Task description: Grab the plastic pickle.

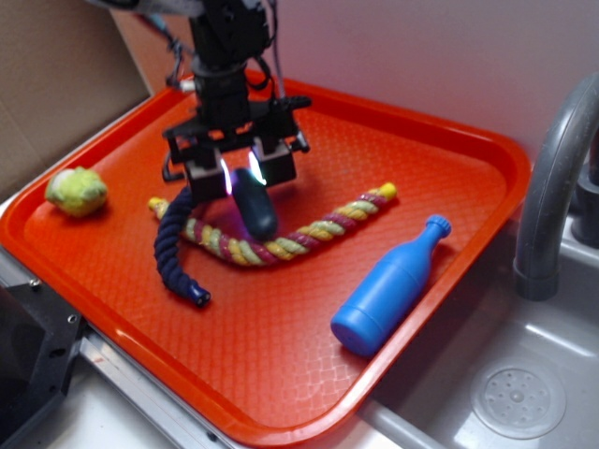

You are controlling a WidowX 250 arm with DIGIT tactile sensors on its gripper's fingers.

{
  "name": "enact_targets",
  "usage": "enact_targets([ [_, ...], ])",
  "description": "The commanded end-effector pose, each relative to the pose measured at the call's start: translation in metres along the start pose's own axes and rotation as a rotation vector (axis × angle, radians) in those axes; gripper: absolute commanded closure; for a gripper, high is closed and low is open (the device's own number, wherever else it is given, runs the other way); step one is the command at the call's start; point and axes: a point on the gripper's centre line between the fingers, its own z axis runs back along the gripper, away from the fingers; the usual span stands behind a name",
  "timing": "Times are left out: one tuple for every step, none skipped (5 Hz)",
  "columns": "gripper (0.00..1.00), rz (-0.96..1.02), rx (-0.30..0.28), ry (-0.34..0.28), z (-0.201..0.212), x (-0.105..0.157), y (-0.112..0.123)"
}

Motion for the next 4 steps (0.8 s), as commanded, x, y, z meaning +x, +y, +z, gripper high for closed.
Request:
enact_targets([
  [1.0, -0.506, -0.165, 0.001, 0.112, 0.024, 0.035],
  [1.0, -0.757, -0.262, 0.046, 0.135, 0.045, 0.061],
  [1.0, -1.005, -0.233, -0.055, 0.142, 0.045, 0.054],
  [1.0, -1.026, -0.217, -0.09, 0.14, 0.041, 0.051],
])
